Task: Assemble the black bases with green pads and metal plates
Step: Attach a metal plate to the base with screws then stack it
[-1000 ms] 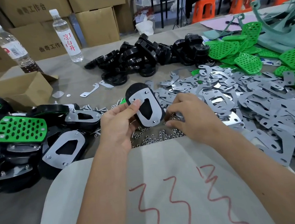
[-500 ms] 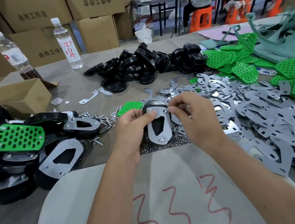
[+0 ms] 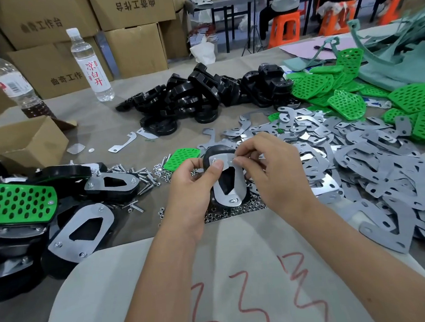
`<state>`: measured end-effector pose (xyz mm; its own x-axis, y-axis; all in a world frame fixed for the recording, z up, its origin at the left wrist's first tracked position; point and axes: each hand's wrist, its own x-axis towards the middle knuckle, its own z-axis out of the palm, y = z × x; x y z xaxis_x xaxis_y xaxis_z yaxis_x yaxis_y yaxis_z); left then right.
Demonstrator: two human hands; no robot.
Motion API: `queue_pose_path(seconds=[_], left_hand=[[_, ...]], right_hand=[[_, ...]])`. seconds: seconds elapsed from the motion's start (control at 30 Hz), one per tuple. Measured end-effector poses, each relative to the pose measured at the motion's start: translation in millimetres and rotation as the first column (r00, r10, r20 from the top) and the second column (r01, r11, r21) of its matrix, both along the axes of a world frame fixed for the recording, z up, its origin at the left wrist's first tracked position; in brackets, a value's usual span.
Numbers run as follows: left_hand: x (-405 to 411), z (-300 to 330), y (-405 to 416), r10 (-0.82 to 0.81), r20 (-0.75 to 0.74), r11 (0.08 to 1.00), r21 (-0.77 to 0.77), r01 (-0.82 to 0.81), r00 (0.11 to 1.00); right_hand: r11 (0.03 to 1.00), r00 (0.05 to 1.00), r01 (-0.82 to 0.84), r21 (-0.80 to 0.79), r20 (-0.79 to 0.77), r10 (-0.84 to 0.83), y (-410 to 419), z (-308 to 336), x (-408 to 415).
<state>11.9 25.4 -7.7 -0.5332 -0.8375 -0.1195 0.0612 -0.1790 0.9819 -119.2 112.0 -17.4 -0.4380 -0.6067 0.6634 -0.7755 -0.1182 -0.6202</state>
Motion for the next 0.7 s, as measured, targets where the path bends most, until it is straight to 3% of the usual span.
queue_pose_path(seconds=[0.23,0.5,0.7], left_hand=[[-6.0,-3.6,3.5,0.098,0.035,0.994,-0.042,-0.097,0.995],[-10.9,-3.1,12.1,0.098,0.026,0.993,-0.064,-0.096,0.995],[-15.6,-3.1,13.0,0.167,-0.010,0.985,0.049,-0.166,0.986]], right_hand=[[0.992,0.994,-0.105,0.065,-0.024,0.107,4.2,4.4,-7.9],[0.995,0.940,-0.094,-0.046,0.325,0.103,4.2,2.5,-3.4],[0.987,0.911,-0.158,-0.002,0.385,0.147,2.1,2.4,-1.1]])
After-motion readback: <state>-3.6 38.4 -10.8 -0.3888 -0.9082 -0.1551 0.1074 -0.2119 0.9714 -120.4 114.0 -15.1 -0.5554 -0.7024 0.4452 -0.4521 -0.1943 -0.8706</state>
